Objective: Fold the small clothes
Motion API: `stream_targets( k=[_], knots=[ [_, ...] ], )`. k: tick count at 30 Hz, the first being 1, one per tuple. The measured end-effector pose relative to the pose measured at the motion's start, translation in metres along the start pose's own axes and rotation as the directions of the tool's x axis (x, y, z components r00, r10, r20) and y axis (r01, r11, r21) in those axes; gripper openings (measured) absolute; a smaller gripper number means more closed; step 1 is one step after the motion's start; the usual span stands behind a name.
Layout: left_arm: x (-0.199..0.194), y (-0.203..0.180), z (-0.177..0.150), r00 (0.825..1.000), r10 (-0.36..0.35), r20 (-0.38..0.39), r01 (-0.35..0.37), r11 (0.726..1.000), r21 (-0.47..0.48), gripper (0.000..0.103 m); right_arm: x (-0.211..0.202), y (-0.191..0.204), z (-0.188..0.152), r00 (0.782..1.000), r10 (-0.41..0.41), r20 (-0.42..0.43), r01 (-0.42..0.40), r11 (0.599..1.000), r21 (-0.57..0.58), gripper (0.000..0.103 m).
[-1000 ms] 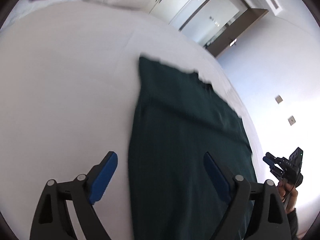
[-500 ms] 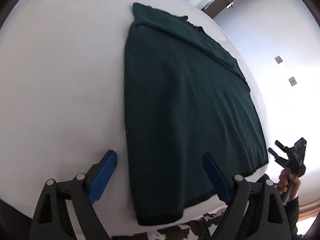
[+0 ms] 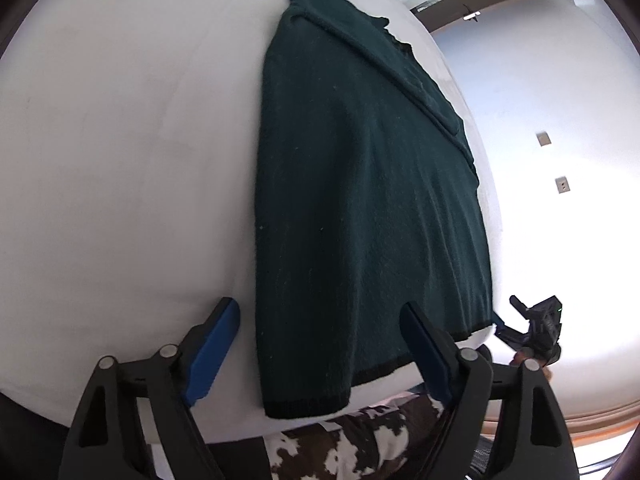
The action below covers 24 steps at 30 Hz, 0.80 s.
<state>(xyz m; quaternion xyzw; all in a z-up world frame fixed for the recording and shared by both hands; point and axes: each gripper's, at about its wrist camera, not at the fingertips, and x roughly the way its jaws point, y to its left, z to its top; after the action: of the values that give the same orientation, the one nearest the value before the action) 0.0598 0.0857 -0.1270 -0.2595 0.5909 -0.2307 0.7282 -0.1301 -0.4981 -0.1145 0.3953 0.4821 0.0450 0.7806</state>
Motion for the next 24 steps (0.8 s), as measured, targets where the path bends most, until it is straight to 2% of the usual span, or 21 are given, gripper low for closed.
stream_targets(
  k=[3, 7, 12, 15, 18, 21, 23, 24],
  knots=[
    [-0.002, 0.002, -0.003, 1.000, 0.008, -0.017, -0.008, 1.000, -0.009, 0.063, 0.001, -0.001, 0.004, 1.000, 0.028, -0.008, -0.028, 0.999, 0.032, 0.066],
    [-0.003, 0.018, -0.012, 0.999, -0.046, -0.030, 0.043, 0.995, -0.088, 0.030, -0.001, -0.007, 0.004, 0.999, 0.042, -0.014, -0.041, 0.997, 0.062, 0.054],
    [-0.006, 0.030, -0.021, 0.994, -0.107, -0.004, 0.105, 0.982, -0.155, 0.026, -0.001, -0.012, 0.002, 0.997, 0.066, -0.030, -0.063, 0.995, 0.083, 0.048],
    [-0.007, 0.033, -0.023, 0.991, -0.136, 0.009, 0.135, 0.974, -0.183, 0.028, 0.000, -0.015, 0.002, 0.997, 0.076, -0.034, -0.073, 0.993, 0.098, 0.047],
    [-0.010, 0.030, -0.023, 0.993, -0.119, 0.018, 0.120, 0.979, -0.164, 0.026, 0.000, -0.015, 0.002, 0.996, 0.084, -0.037, -0.080, 0.991, 0.106, 0.046],
    [-0.013, 0.024, -0.024, 0.996, -0.084, 0.022, 0.086, 0.988, -0.127, 0.013, 0.001, -0.014, -0.002, 0.996, 0.064, -0.057, -0.059, 0.995, 0.085, 0.030],
    [-0.015, 0.022, -0.024, 0.997, -0.077, 0.030, 0.080, 0.990, -0.118, 0.011, 0.004, -0.012, -0.004, 0.996, 0.052, -0.072, -0.047, 0.997, 0.065, 0.024],
    [-0.014, 0.021, -0.025, 0.996, -0.076, 0.036, 0.079, 0.990, -0.116, 0.010, 0.004, -0.012, -0.005, 0.996, 0.042, -0.075, -0.038, 0.998, 0.055, 0.017]
  ],
)
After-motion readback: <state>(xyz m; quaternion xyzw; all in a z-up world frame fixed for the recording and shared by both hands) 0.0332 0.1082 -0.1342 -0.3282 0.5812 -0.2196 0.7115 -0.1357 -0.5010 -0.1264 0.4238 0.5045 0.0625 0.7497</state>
